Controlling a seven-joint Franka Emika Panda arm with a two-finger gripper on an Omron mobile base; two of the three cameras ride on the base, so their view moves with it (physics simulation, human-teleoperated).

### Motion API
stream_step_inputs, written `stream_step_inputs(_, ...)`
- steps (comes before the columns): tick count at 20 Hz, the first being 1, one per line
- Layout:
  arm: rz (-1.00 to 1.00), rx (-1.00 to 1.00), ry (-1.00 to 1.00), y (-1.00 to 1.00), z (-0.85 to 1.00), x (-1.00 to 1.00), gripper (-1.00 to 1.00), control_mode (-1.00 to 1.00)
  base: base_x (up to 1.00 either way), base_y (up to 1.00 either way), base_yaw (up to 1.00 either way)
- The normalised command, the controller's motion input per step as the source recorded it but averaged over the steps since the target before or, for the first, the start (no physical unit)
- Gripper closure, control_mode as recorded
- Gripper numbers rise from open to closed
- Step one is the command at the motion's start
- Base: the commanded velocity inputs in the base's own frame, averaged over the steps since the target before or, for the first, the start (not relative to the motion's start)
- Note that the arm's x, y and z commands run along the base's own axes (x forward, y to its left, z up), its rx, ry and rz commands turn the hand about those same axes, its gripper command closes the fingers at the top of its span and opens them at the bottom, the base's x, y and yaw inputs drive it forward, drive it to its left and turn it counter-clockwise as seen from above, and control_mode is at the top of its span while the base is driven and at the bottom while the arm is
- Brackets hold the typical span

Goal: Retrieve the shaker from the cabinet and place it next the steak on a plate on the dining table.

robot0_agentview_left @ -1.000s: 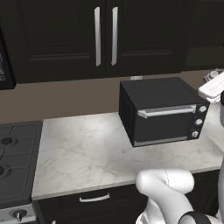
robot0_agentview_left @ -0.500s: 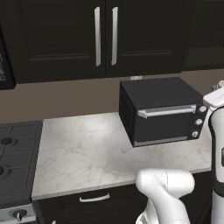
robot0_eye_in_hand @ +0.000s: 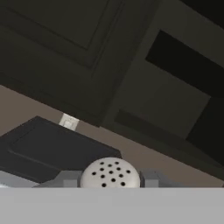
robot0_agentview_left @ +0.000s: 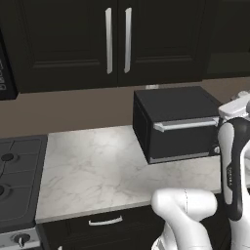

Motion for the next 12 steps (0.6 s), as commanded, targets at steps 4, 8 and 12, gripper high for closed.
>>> stream_step_inputs(4, 0.00, 0.00, 0.03, 0.15, -0.14, -0.06, 1.00, -1.00, 0.00, 0.00, 0.00)
stream_step_inputs(8, 0.00, 0.00, 0.04, 0.12, -0.17, -0.04, 1.00, -1.00, 0.00, 0.00, 0.00)
stream_step_inputs(12, 0.00, 0.00, 0.01, 0.03, -0.05, -0.02, 1.00, 1.00, -0.14, 0.08, 0.00)
